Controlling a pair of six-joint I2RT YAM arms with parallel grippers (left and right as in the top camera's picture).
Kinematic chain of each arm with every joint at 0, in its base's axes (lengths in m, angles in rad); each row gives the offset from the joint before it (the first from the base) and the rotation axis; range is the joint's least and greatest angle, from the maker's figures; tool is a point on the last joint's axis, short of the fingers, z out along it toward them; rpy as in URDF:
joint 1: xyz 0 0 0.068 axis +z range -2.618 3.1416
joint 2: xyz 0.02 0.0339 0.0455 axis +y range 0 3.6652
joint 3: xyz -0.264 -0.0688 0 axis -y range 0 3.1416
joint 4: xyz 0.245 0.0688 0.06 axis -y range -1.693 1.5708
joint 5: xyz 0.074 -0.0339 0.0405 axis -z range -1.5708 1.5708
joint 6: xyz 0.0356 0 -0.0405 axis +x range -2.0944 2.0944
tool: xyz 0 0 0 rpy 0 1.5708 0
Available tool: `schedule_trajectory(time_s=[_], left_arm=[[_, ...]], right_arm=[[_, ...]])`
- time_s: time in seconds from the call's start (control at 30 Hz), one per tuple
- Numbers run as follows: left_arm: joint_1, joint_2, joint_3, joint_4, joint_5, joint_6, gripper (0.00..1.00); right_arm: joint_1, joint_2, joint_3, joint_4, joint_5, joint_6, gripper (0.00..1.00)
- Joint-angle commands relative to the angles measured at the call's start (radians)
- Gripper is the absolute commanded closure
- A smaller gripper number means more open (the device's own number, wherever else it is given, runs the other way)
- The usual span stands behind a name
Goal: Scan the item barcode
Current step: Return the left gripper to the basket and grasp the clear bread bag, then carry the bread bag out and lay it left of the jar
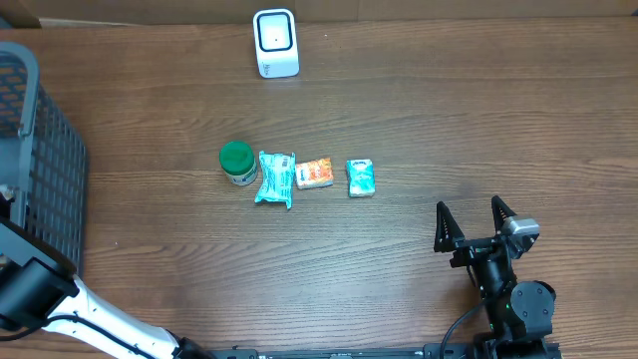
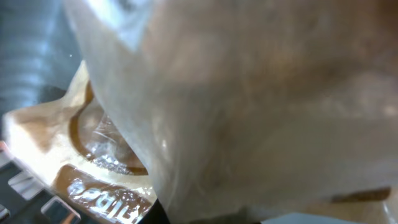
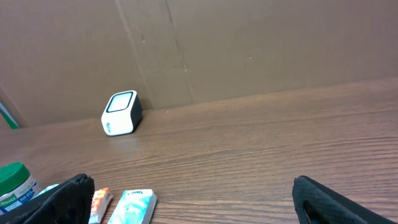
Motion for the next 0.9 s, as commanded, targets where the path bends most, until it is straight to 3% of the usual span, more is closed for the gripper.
schedule_trajectory(time_s=[0.0, 0.2, 0.53, 0.67, 0.87], left_arm=[[-0.005, -0.003, 0.141, -0.056, 0.115, -0.038, 0.96], [-0.054, -0.092, 0.323, -0.121, 0.19, -0.056, 0.96], [-0.188, -0.343, 0.512, -0.1, 0.438, -0.145, 0.96], [-0.275, -0.463, 0.537, -0.1, 0.529, -0.203, 0.96], [-0.463, -0.571, 0.537, -0.163, 0.516, -0.21, 0.96]], right_arm=[[0.006, -0.009, -0.01, 0.007, 0.006, -0.004, 0.0], [0.006, -0.009, -0.01, 0.007, 0.006, -0.004, 0.0], [0.006, -0.009, -0.01, 0.007, 0.006, -0.004, 0.0], [0.006, -0.009, -0.01, 0.007, 0.006, -0.004, 0.0], [0.006, -0.009, -0.01, 0.007, 0.006, -0.004, 0.0]])
